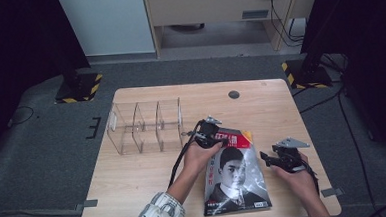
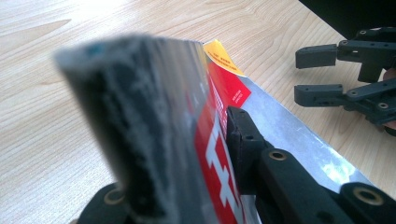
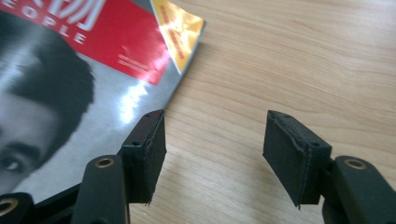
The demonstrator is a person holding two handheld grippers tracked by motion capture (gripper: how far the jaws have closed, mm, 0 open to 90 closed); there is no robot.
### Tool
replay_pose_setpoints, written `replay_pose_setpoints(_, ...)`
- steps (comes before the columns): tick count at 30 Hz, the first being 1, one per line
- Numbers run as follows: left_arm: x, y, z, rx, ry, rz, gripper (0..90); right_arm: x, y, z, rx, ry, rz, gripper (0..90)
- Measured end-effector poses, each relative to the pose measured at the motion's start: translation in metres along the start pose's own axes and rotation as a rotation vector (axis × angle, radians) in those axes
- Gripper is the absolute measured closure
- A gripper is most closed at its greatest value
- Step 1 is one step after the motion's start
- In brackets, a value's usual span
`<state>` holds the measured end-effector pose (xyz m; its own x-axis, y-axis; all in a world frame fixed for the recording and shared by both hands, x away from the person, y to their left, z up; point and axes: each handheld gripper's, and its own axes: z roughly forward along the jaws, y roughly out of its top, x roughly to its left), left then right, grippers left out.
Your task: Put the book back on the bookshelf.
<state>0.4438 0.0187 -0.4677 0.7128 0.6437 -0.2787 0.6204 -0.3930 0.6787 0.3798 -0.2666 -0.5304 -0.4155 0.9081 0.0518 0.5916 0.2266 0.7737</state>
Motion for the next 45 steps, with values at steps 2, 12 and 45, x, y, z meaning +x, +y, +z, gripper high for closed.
replay_pose_setpoints(2, -0.001, 0.001, -0.001, -0.004, -0.003, 0.001, 82.0, -0.001, -0.001, 0.001, 0.011, -0.008, 0.003, 38.5)
replay_pose_setpoints(12, -0.006, 0.006, -0.006, -0.007, -0.007, 0.025, 83.3, -0.002, -0.004, 0.004, 0.034, -0.024, -0.008, 38.2)
replay_pose_setpoints(45, -0.006, 0.019, -0.034, -0.098, 0.014, 0.030, 85.2, 0.000, -0.004, 0.005, 0.035, -0.036, -0.023, 36.6)
